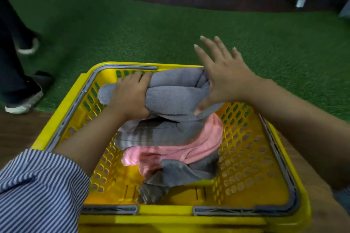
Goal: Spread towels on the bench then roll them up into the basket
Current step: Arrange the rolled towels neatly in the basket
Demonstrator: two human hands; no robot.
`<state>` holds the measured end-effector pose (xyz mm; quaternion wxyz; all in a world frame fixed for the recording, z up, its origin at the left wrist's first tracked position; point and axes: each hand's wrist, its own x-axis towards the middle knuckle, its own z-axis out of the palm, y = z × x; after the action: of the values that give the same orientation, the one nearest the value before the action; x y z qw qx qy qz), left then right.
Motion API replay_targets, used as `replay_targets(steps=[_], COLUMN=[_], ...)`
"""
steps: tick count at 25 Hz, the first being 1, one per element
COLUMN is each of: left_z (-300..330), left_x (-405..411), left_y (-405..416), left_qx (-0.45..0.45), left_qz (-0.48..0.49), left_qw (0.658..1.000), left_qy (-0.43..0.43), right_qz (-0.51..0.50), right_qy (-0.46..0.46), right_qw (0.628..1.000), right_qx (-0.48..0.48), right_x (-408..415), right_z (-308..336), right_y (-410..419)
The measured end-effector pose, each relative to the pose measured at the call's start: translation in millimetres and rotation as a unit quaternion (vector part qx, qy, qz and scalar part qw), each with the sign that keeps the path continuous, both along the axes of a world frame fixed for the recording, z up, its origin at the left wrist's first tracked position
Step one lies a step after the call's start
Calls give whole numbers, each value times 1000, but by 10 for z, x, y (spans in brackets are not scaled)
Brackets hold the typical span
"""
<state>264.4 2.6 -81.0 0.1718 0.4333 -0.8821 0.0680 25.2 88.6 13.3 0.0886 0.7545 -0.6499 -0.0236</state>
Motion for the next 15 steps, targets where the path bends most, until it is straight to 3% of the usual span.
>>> replay_targets(steps=[3, 11, 13, 15], left_z=[102, 692, 813, 845], left_x=[18, 161, 248, 304], left_y=[103, 618, 822, 1005], left_qx=[-1, -41, -18, 73], left_qz=[3, -44, -70, -73], left_qw=[1000, 998, 997, 993], left_qy=[-13, -17, -15, -57], right_qz=[-19, 30, 42, 34], right_qy=[16, -51, -70, -125], right_qw=[992, 998, 996, 983], right_qx=[121, 9, 36, 130], right_x=[-3, 44, 57, 44], right_z=[-92, 136, 250, 245], right_y=[-82, 402, 614, 767])
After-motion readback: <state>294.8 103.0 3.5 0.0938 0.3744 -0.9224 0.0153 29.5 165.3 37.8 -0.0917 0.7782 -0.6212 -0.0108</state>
